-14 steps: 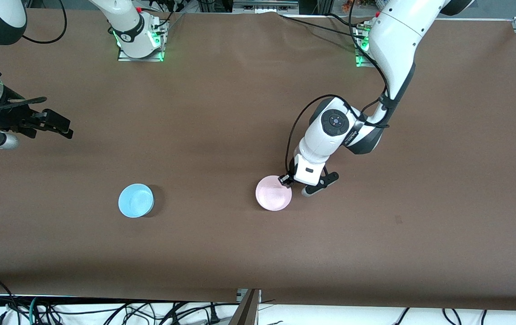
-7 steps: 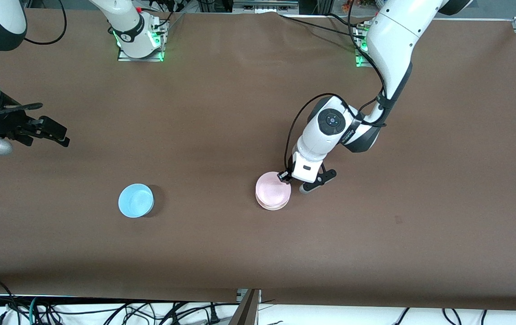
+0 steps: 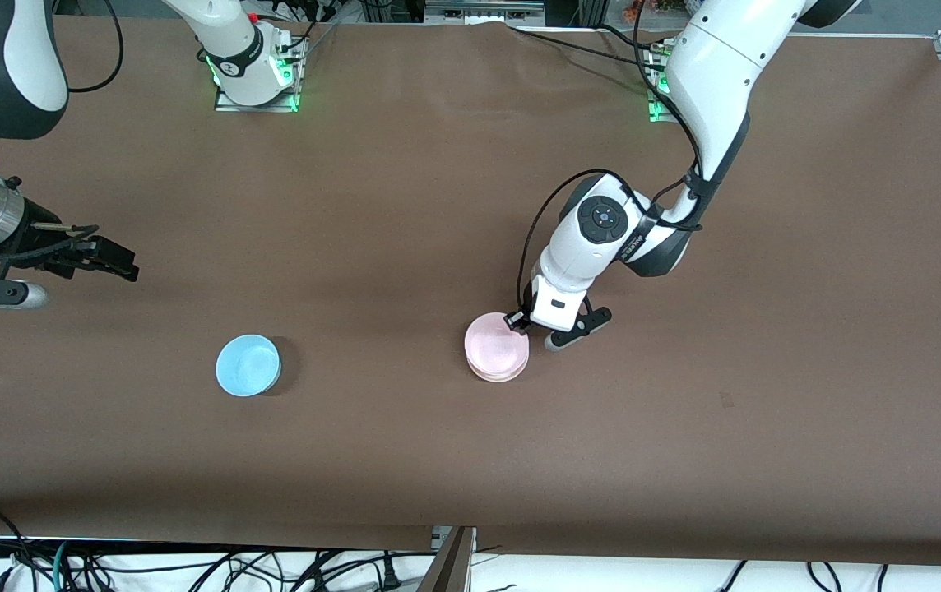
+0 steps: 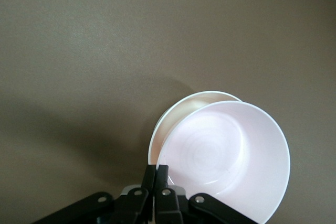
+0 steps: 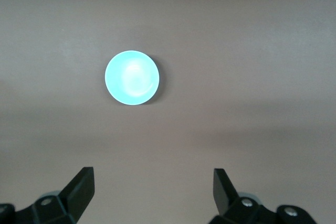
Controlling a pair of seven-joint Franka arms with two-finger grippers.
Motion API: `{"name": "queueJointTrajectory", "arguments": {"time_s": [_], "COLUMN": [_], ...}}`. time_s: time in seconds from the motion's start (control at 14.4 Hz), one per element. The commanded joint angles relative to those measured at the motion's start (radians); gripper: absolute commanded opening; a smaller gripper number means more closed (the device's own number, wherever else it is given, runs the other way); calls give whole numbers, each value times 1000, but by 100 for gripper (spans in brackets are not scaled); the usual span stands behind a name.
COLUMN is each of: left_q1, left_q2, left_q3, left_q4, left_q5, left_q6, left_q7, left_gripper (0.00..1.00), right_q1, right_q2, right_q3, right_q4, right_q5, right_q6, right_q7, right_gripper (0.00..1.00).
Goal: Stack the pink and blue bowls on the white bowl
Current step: 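Hold the stack with the left gripper while the right gripper grasps the blue bowl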
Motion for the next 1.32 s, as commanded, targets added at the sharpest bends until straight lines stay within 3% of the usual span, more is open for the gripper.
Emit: {"name": "queueJointTrajectory", "arguments": {"time_s": [0.0,0.42,0.55,0.76,0.83,0.97,1.25], "left_q1": [-11,-11,-11,-11,-11,-10,-10], "left_q2": [-15,-15,-15,-15,-17,-20,-22], "left_q3": [12,14,15,14,14,14,14], "left_q4": [-17,-17,-16,-16,-16,-16,-5], "left_q5": [41,42,42,42,42,42,41], "left_q6": [16,18,18,18,18,16,16], "left_q7": [-51,-51,-51,-51,-51,-52,-52], "left_gripper": [0,6,14,15,13,0,0], "right_q1": [-11,-7,-4,-4,-4,-4,7], "right_q2": [70,345,403,474,489,519,536], "right_q3": [8,14,14,15,15,15,15], "right_q4": [6,3,-2,-2,0,7,7], "right_q5": [-62,-39,-28,-13,-2,50,81], "right_q6": [52,301,380,457,476,496,505], "right_q7": [-39,-113,-113,-113,-111,-111,-102], "right_gripper": [100,100,100,98,94,81,57]}}
